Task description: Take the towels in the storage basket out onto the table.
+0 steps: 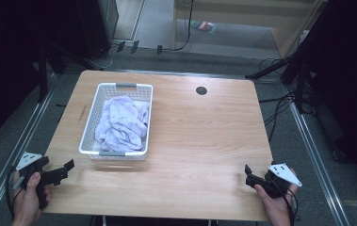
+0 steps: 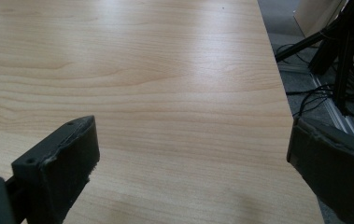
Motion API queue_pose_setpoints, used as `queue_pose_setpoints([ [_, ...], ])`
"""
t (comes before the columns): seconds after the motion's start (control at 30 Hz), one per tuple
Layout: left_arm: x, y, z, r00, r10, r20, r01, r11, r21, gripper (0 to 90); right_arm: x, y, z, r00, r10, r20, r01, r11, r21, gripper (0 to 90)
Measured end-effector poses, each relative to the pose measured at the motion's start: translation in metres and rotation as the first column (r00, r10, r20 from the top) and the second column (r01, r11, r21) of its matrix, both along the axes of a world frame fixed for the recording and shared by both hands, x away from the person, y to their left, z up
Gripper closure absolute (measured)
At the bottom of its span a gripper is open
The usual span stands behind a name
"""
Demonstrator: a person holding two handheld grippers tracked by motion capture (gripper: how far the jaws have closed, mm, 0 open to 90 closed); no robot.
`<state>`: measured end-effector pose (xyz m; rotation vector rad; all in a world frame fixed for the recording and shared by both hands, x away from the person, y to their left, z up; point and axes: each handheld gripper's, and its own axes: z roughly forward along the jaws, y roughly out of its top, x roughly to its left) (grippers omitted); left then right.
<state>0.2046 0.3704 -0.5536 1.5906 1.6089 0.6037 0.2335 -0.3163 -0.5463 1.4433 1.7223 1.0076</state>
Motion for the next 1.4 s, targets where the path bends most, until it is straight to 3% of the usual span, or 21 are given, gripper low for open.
queue_pose_setpoints([
  [0.1, 0.002, -0.001, -0.001, 1.0, 0.005, -0.002, -0.005, 1.0, 0.001, 0.0, 0.002, 0.0, 0.0, 0.9998, -0.016, -0.008, 0.016, 1.0, 0.007, 2.5],
  [0.13, 0.004, 0.0, 0.0, 0.9994, -0.023, 0.025, 0.023, 0.9997, -0.006, 0.0, 0.003, 0.0, 0.0, 0.9992, -0.038, -0.012, 0.038, 0.999, 0.007, 3.6],
  [0.17, 0.004, 0.0, 0.0, 0.9994, -0.023, 0.025, 0.023, 0.9997, -0.006, 0.0, 0.003, 0.0, 0.0, 0.9992, -0.038, -0.012, 0.038, 0.999, 0.007, 3.6],
  [0.33, 0.003, 0.002, 0.005, 0.9998, 0.003, 0.021, -0.004, 0.9998, 0.019, 0.0, 0.002, 0.0, 0.0, 0.9988, -0.047, -0.01, 0.047, 0.999, 0.002, 4.3],
  [0.5, 0.001, 0.008, 0.008, 0.9996, 0.008, 0.027, -0.008, 0.9997, -0.021, 0.0, 0.003, -0.001, 0.0, 0.999, -0.038, -0.026, 0.038, 0.999, 0.021, 5.2],
  [0.57, 0.0, 0.01, 0.01, 0.999, -0.009, 0.044, 0.011, 0.9993, -0.035, 0.0, 0.003, -0.001, 0.0, 0.9989, -0.04, -0.025, 0.041, 0.999, 0.026, 5.3],
  [0.6, -0.001, 0.012, 0.013, 0.9954, -0.053, 0.08, 0.059, 0.9957, -0.072, 0.0, 0.003, -0.001, 0.0, 0.9988, -0.043, -0.025, 0.043, 0.999, 0.024, 5.3],
  [0.67, -0.002, 0.012, 0.015, 0.9928, -0.078, 0.092, 0.085, 0.9928, -0.084, 3.3, 0.003, -0.001, 0.0, 0.9988, -0.044, -0.023, 0.044, 0.999, 0.023, 5.4],
  [0.7, -0.004, 0.014, 0.017, 0.9878, -0.114, 0.106, 0.125, 0.987, -0.101, 3.3, 0.003, -0.001, 0.0, 0.9988, -0.043, -0.023, 0.044, 0.999, 0.023, 5.4],
  [0.73, -0.005, 0.013, 0.021, 0.9861, -0.12, 0.115, 0.131, 0.9869, -0.094, 15.1, 0.004, -0.003, 0.0, 0.999, -0.036, -0.024, 0.037, 0.999, 0.031, 5.5],
  [0.87, -0.005, 0.015, 0.025, 0.9851, -0.125, 0.118, 0.136, 0.9864, -0.091, 14.8, 0.001, -0.004, 0.0, 0.9996, -0.025, -0.015, 0.025, 0.999, 0.044, 6.3],
  [0.93, -0.004, 0.012, 0.024, 0.9883, -0.111, 0.104, 0.119, 0.9903, -0.072, 14.0, 0.002, -0.003, 0.0, 0.9995, -0.017, -0.027, 0.018, 0.999, 0.032, 6.5],
  [1.03, -0.004, 0.011, 0.026, 0.9871, -0.121, 0.104, 0.128, 0.9897, -0.064, 9.9, 0.003, -0.001, 0.0, 0.9995, -0.012, -0.029, 0.013, 1.0, 0.014, 7.0],
  [1.07, -0.004, 0.009, 0.03, 0.9862, -0.127, 0.106, 0.134, 0.9889, -0.063, 1.6, 0.002, 0.0, 0.0, 0.9996, -0.009, -0.026, 0.009, 1.0, 0.006, 7.1],
  [1.1, -0.004, 0.009, 0.03, 0.9862, -0.127, 0.106, 0.134, 0.9889, -0.063, 0.0, 0.002, 0.0, 0.0, 0.9996, -0.009, -0.026, 0.009, 1.0, 0.006, 7.1],
  [1.4, 0.001, -0.005, 0.057, 0.9853, -0.148, 0.085, 0.149, 0.9888, -0.006, 0.0, 0.003, -0.001, 0.0, 0.9994, -0.015, -0.03, 0.015, 1.0, 0.012, 7.0],
])
